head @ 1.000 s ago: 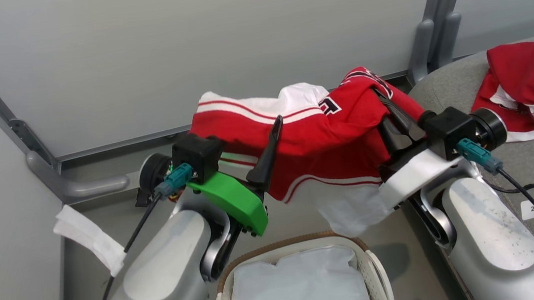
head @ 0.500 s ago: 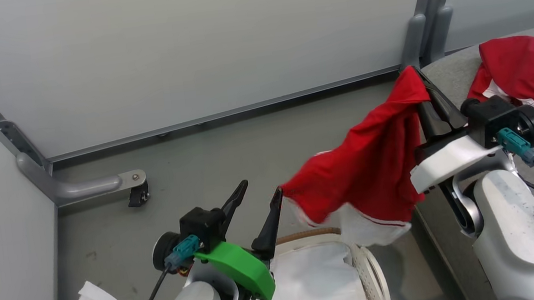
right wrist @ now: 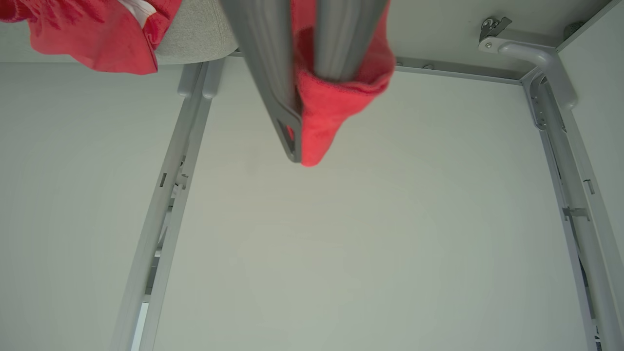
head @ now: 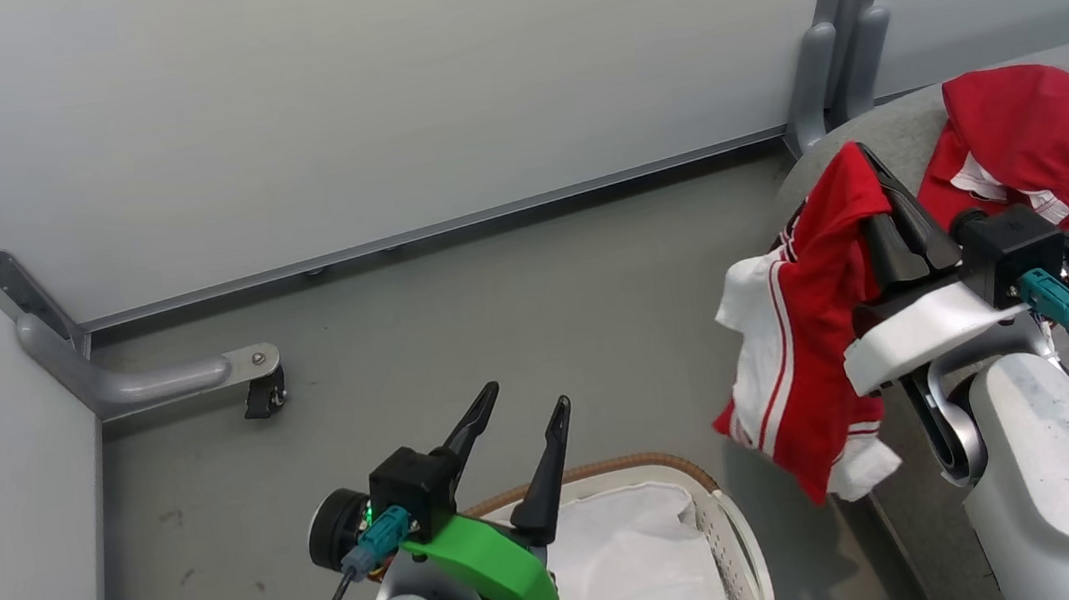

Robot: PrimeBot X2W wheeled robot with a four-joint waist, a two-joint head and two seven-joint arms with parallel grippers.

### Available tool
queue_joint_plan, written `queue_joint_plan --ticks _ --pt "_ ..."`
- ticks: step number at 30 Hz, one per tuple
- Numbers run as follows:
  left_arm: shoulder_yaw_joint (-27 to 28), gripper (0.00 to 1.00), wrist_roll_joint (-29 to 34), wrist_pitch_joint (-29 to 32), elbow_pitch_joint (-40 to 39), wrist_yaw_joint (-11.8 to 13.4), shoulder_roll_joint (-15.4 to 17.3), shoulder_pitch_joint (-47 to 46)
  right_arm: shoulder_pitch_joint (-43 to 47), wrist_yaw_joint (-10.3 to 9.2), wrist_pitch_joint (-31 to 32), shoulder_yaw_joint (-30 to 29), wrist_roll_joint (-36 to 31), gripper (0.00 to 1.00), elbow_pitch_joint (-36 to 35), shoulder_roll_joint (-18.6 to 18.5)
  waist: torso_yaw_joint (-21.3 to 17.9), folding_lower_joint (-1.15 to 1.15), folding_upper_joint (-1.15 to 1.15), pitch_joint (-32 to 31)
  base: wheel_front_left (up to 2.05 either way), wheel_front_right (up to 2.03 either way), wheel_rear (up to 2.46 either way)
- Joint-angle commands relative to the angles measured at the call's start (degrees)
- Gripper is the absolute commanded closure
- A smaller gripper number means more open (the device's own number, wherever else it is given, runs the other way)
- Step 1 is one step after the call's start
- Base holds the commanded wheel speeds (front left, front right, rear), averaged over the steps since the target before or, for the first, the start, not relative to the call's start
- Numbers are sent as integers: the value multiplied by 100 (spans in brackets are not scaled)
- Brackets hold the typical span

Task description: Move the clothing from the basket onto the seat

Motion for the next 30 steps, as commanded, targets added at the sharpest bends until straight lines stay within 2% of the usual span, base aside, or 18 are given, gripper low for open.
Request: queue_joint_plan --ticks 1,10,14,30 --pt "55 0 57 -1 -24 -23 -18 98 18 -6 -13 -17 36 100 -19 -18 -13 0 0 9 0 0 0" --pt "109 0 229 -2 -39 -39 -65 177 -108 -6 -13 18 86 100 -12 -19 -61 0 0 26 0 0 0" --pt "136 0 271 -1 -74 -43 -73 210 -146 -6 -13 -11 52 100 -102 -20 -223 0 0 92 0 0 0" --pt "87 0 589 1 -281 -49 -73 -79 -143 -6 -13 -612 -193 100 -476 -15 -1817 0 0 817 0 0 0"
